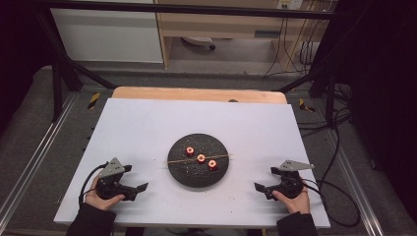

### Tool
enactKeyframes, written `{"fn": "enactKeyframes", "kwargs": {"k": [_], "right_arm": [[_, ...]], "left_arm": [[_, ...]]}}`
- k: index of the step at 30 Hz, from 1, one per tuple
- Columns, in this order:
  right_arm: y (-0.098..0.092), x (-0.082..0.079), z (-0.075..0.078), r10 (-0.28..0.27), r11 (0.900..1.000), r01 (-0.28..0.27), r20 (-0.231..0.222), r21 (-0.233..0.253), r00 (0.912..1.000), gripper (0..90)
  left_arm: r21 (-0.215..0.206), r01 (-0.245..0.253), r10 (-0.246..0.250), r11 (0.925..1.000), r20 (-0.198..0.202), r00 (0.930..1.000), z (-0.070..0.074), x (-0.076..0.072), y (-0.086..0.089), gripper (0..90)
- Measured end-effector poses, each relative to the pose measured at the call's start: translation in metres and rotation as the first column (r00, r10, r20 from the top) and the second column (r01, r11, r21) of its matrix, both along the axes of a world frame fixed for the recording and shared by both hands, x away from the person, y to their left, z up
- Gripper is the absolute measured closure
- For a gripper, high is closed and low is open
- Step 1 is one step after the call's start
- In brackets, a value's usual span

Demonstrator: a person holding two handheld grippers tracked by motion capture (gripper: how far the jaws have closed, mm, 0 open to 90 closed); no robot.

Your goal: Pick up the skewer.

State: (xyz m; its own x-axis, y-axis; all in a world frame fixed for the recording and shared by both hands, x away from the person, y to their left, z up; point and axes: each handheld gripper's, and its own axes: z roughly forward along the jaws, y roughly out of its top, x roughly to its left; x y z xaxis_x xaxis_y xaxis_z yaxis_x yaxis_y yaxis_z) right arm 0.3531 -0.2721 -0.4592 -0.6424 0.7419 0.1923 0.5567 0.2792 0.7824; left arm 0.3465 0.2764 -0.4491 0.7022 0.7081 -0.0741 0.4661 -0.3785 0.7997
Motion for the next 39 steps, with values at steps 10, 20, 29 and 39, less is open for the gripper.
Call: {"fn": "enactKeyframes", "kwargs": {"k": [10,20,29,39], "right_arm": [[-0.001,0.0,0.001,-0.005,1.0,0.005,0.003,0.01,1.0,1.0],[0.0,0.0,0.001,-0.006,1.0,0.006,-0.001,0.021,1.0,1.0],[0.0,0.0,0.001,-0.007,1.0,0.007,0.0,0.015,1.0,0.9],[0.0,0.0,0.001,-0.006,1.0,0.006,-0.001,0.017,1.0,0.9]], "left_arm": [[0.007,-0.005,0.005,1.0,-0.009,0.9999,0.001,0.0,-0.003,5.4],[0.011,-0.002,0.002,0.9999,-0.006,1.0,0.007,-0.001,-0.01,7.1],[0.002,-0.01,0.01,0.9999,-0.013,0.9999,0.013,0.001,-0.013,11.5],[0.004,-0.002,0.002,1.0,-0.015,0.9999,0.022,0.006,-0.024,23.9]]}}
